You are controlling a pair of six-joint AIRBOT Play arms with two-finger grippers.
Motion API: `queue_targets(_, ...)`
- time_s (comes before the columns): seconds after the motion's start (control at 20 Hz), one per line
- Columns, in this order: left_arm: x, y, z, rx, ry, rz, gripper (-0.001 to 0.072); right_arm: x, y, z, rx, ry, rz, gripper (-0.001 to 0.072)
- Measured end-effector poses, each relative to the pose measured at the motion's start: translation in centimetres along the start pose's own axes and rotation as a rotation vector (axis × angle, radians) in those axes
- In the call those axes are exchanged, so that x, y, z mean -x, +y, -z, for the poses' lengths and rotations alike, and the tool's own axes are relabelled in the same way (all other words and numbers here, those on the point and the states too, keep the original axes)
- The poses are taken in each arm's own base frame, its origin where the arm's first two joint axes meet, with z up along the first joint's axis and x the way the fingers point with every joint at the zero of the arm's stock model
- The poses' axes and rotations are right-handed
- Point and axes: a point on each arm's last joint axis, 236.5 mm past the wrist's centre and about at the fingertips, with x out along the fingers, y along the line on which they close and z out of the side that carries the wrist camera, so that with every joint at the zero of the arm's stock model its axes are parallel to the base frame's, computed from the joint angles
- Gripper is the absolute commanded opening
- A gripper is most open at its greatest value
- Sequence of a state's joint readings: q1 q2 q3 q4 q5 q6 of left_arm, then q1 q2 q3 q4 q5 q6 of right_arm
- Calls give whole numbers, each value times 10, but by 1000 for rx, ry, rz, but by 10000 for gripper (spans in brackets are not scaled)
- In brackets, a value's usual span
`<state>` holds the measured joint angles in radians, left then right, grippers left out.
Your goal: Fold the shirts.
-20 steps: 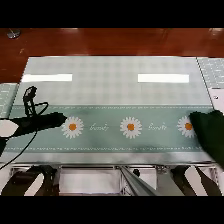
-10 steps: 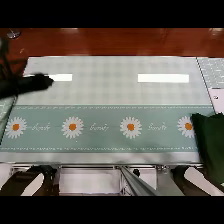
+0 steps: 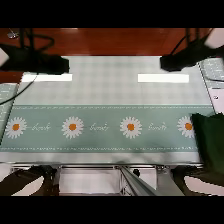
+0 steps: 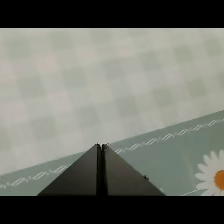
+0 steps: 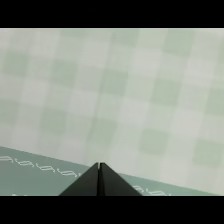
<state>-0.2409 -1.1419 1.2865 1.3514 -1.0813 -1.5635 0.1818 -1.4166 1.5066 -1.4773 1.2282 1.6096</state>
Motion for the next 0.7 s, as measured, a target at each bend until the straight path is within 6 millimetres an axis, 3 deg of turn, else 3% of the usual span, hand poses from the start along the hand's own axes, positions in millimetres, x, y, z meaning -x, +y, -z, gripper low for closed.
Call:
queue_targets(0.1, -21, 19, 25, 26, 76, -54, 30, -35, -4, 23, -30, 78, 36, 37)
queue_targets(0.2, -31, 35, 37, 45, 114, -93, 31, -52, -11, 36, -53, 118, 69, 37)
queue_targets(0.35, -36, 48, 45, 68, 140, -123, 31, -61, -21, 46, -60, 149, 112, 37)
queue_targets(0.7, -40, 56, 52, 81, 162, -141, 31, -65, -29, 55, -64, 179, 145, 37)
